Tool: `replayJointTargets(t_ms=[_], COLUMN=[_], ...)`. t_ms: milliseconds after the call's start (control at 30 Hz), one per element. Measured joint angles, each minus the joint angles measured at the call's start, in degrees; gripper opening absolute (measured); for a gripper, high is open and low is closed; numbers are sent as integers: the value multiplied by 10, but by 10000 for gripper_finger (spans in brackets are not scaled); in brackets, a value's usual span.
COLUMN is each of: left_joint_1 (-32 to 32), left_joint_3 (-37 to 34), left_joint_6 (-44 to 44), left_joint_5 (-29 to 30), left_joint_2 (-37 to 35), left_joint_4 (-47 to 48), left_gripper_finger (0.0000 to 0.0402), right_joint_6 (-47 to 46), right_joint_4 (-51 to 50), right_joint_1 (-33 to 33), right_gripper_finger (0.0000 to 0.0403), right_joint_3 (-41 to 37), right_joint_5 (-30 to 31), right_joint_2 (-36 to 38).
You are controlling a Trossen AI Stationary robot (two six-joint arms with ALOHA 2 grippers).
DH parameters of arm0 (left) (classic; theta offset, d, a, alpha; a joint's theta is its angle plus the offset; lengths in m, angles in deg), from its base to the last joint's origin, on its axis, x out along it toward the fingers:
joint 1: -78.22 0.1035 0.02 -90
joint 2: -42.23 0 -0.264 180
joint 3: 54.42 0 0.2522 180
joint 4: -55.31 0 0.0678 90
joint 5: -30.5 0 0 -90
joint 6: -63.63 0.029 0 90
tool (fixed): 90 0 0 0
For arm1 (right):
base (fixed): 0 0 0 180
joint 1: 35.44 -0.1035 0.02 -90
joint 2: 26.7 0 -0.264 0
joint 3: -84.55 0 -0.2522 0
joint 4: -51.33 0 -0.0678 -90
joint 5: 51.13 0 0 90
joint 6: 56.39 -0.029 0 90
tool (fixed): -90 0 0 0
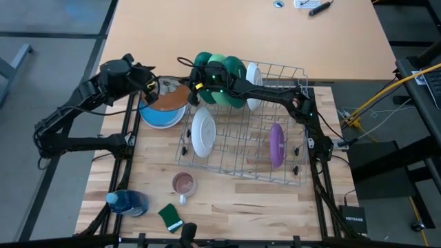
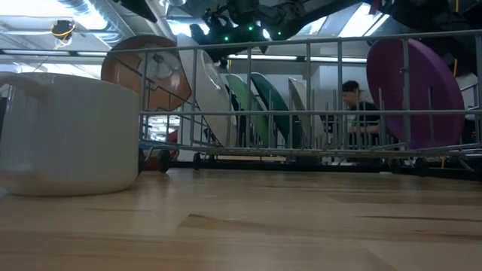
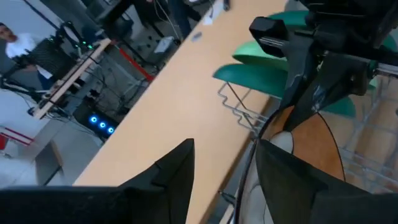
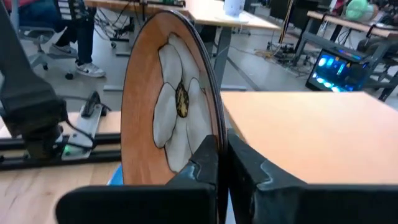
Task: Sort dishes
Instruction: Put the orange plate into the dishwasher rack
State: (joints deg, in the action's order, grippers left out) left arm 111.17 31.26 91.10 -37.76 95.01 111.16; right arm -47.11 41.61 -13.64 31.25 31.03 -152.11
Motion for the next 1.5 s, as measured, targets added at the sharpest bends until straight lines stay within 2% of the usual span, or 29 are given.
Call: replayJointTargets(t_ms=[300,733,1133,1300,1500], left_joint_1=[0,0,0,0,0], left_joint_3=[0,1,1,1,1], left_joint_6=[-19,-81,-112,-100,-56], left_joint_5=[29,30,20,-45,-206], left_joint_2=[-50,-149,-169,-167,-164], left_joint_4=[-54,-67,47,89,105], left_gripper_finger=[159,159,159,159,152], right_joint_6=[2,16,-7,-20,-80], right_joint_4=[-52,-252,-310,-336,-359], right_joint_1=[0,0,0,0,13], right_gripper_finger=[15,15,15,15,15], right_joint_3=[72,221,220,221,221], right_joint_5=[1,-2,-60,-64,-52], right_joint_2=[2,2,81,111,136])
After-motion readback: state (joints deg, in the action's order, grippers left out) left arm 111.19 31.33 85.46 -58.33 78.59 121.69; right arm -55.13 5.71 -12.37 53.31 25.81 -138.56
